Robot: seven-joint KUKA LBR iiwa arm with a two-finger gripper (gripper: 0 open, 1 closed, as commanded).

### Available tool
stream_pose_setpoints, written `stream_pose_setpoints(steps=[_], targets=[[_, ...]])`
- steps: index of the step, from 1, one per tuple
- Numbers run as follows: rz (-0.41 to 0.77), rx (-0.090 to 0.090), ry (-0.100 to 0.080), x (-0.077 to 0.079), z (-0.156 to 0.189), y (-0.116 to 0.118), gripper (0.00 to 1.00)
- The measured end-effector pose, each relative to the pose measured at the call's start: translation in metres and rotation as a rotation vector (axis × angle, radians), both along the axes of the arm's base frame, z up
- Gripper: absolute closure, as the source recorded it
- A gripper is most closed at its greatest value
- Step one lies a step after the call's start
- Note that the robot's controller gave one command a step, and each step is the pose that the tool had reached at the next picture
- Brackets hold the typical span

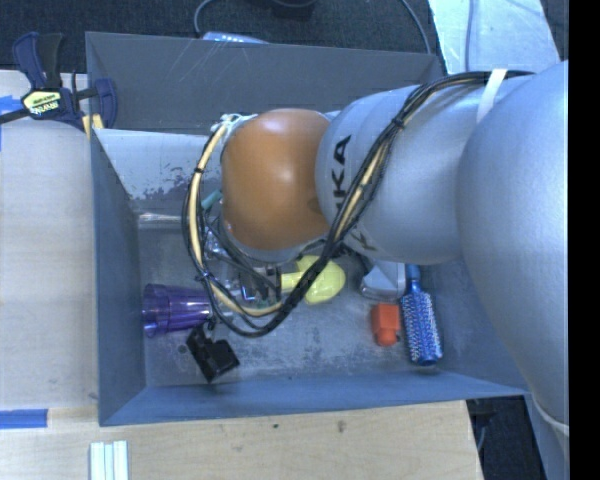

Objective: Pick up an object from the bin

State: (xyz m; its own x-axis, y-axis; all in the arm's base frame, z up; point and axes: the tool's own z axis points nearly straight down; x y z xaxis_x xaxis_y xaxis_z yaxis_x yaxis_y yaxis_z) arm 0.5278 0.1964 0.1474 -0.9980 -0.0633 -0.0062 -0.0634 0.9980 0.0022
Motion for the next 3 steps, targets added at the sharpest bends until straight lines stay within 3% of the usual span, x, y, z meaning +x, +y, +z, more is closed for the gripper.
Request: stream_pose_setpoints(steps=[1,2,3], targets=[[-0.039,-0.001,0.003,-0.002,-0.057,0.011,0.0],[-0.039,0.007,-0.006,-0.001,-0.043,0.012,0.0],[-0.049,0.003,-0.005,0.002,-0.034,0.011,0.0]])
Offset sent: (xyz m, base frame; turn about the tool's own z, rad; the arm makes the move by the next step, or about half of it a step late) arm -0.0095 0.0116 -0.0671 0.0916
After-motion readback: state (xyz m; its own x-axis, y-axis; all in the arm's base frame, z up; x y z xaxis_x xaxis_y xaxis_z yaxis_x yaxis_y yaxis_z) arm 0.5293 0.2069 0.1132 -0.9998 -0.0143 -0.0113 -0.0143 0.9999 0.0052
